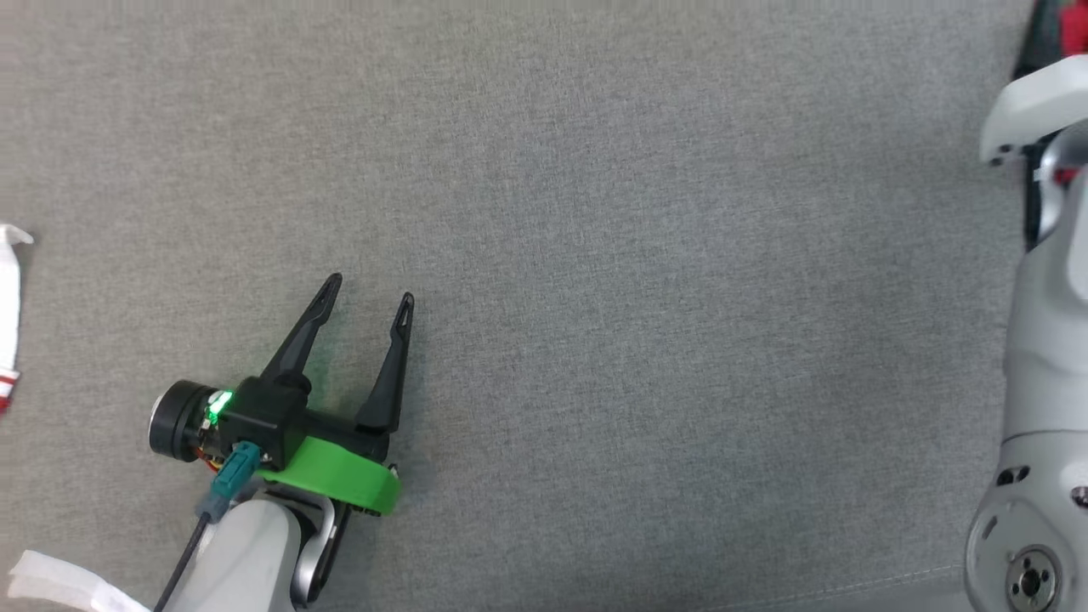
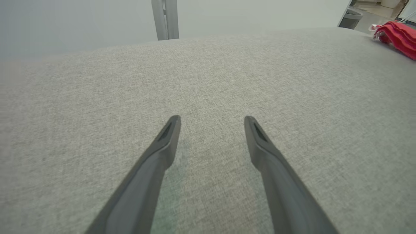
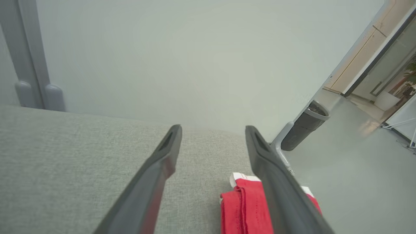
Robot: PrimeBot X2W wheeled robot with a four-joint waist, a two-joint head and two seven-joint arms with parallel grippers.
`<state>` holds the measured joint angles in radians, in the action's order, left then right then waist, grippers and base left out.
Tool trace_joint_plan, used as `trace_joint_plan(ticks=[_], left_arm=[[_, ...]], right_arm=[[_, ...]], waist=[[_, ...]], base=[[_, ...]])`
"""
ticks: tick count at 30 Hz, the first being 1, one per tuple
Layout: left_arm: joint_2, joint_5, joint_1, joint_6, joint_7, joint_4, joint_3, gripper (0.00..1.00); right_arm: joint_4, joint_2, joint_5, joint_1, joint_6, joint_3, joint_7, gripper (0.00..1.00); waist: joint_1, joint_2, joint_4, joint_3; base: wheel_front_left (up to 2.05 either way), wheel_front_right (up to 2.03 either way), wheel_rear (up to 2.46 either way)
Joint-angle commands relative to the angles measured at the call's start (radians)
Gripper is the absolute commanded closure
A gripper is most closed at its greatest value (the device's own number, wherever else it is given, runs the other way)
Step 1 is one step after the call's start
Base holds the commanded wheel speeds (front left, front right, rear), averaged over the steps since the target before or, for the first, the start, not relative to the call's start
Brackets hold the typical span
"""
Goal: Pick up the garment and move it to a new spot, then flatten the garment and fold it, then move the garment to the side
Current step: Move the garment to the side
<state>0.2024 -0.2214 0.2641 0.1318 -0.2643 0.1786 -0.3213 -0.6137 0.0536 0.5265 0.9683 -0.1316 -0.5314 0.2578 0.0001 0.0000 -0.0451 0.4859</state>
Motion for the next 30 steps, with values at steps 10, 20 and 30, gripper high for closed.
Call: trace_joint_plan(ticks=[10, 20, 30], left_arm=[[-0.072, 0.073, -0.060, -0.003, 0.000, 0.110, 0.180, 0.00], [-0.116, 0.123, -0.131, -0.010, 0.000, 0.188, 0.297, 0.00], [-0.140, 0.141, -0.222, -0.012, 0.000, 0.216, 0.349, 0.00]], right_arm=[[0.031, 0.000, -0.438, -0.248, 0.002, 0.374, 0.008, 0.00], [-0.018, 0.000, -0.662, -0.496, 0.002, 0.485, 0.008, 0.00], [-0.010, 0.000, -0.738, -0.664, 0.002, 0.527, 0.008, 0.00]], waist=[[-0.0001, 0.0000, 0.055, -0.243], [-0.0001, 0.0000, 0.078, -0.381], [-0.0001, 0.0000, 0.066, -0.464]], base=[[0.00, 0.00, 0.00], [0.00, 0.00, 0.00], [0.00, 0.00, 0.00]])
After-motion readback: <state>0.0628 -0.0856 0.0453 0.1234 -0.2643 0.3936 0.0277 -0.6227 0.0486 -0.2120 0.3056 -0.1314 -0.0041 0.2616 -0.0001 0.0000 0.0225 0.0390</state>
